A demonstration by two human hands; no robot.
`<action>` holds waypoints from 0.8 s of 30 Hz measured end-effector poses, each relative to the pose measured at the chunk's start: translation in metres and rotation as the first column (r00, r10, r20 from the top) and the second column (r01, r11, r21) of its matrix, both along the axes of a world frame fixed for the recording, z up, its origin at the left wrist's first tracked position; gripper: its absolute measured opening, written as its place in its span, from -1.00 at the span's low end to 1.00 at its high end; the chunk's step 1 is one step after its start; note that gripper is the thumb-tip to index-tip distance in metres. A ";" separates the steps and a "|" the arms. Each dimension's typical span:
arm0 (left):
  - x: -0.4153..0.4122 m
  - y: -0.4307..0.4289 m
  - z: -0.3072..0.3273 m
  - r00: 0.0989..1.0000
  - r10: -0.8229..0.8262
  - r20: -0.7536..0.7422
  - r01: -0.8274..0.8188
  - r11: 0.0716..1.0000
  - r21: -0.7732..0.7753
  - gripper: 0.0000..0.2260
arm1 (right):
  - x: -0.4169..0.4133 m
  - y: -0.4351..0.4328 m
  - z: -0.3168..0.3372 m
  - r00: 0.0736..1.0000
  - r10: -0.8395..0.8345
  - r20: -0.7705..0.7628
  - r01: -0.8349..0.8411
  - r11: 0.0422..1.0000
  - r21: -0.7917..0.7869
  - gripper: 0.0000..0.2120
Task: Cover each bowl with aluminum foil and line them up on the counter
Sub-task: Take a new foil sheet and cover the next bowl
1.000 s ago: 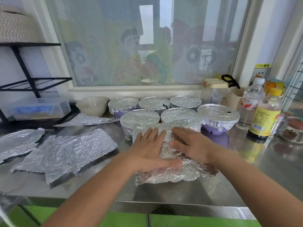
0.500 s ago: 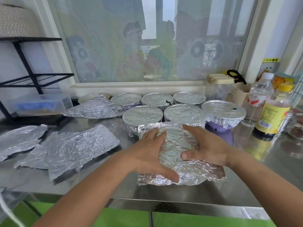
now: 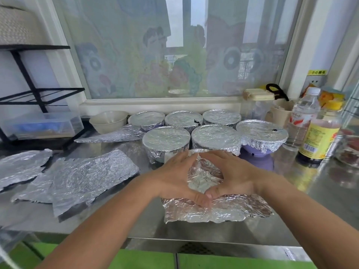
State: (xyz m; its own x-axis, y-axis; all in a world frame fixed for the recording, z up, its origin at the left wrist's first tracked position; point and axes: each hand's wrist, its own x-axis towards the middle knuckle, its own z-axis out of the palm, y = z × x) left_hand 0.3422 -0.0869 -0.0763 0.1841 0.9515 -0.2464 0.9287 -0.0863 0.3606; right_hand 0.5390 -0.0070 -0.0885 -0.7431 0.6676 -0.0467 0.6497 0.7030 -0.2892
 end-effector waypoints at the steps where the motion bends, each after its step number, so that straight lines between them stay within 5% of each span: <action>1: -0.001 0.000 -0.001 0.999 0.001 0.037 -0.001 1.000 -0.011 0.23 | 0.000 0.000 -0.001 1.000 -0.013 -0.027 0.013 1.000 -0.012 0.20; 10: 0.000 -0.011 0.000 0.989 -0.050 0.139 0.044 0.998 0.042 0.25 | 0.016 -0.007 -0.016 0.912 -0.209 -0.354 0.149 0.971 -0.189 0.05; 16: -0.010 -0.017 -0.009 0.971 -0.005 0.241 -0.014 0.997 0.078 0.23 | 0.021 -0.014 -0.022 0.650 -0.423 -0.631 0.063 0.858 -0.509 -0.28; 21: -0.022 -0.024 -0.027 0.933 0.083 0.351 -0.116 0.990 0.076 0.25 | 0.044 -0.018 -0.037 0.780 -0.258 -0.570 -0.066 0.872 -0.486 0.21; 24: -0.018 -0.023 -0.037 0.927 0.060 0.370 -0.116 0.984 0.132 0.24 | 0.052 -0.018 -0.039 0.826 -0.234 -0.513 -0.082 0.851 -0.519 0.30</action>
State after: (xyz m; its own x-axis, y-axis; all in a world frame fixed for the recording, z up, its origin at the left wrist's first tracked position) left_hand 0.3242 -0.1100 -0.1131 0.1480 0.9884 -0.0331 0.7428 -0.0890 0.6635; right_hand 0.5912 -0.0252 -0.1273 -0.6942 0.7198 0.0029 0.3180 0.3103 -0.8959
